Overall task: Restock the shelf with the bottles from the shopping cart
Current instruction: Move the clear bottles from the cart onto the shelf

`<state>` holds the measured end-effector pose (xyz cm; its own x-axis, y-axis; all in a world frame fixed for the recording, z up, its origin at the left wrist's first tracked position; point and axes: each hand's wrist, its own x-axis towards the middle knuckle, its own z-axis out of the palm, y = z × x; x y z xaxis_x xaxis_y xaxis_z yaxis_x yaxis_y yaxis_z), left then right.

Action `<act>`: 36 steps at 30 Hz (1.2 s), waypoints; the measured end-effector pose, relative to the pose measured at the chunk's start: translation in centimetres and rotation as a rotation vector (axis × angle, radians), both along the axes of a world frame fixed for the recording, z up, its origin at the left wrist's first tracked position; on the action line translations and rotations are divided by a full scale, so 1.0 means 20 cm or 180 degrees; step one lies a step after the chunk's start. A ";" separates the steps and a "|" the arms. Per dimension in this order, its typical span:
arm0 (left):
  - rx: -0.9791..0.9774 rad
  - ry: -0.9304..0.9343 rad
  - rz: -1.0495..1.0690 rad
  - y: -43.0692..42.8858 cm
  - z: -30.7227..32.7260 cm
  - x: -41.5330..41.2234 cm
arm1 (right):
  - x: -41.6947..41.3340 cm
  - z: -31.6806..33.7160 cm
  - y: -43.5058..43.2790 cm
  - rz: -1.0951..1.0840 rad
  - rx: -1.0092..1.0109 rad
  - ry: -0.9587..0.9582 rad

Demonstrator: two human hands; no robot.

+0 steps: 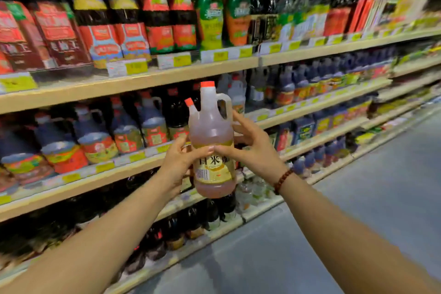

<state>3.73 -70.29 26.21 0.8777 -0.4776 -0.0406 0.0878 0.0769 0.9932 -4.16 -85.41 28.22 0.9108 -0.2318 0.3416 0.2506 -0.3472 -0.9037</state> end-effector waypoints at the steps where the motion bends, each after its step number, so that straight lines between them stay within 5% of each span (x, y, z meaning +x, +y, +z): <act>1: 0.0035 0.0032 -0.0077 -0.06 -0.03 0.00 | -0.03 -0.03 -0.05 -0.0040 0.0071 0.0005; 12: 0.0293 0.0313 -0.0397 -0.53 -0.27 0.15 | 0.04 -0.34 -0.48 -0.0383 -0.0025 0.0273; 36: 0.0482 -0.0004 0.0423 -1.00 -0.31 1.01 | 1.18 -0.42 -1.12 0.0653 -0.0044 0.0088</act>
<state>24.00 -90.38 19.99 0.9326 -0.3461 -0.1020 0.0856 -0.0625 0.9944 19.52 -107.83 19.84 0.9475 -0.0358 0.3178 0.2926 -0.3039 -0.9067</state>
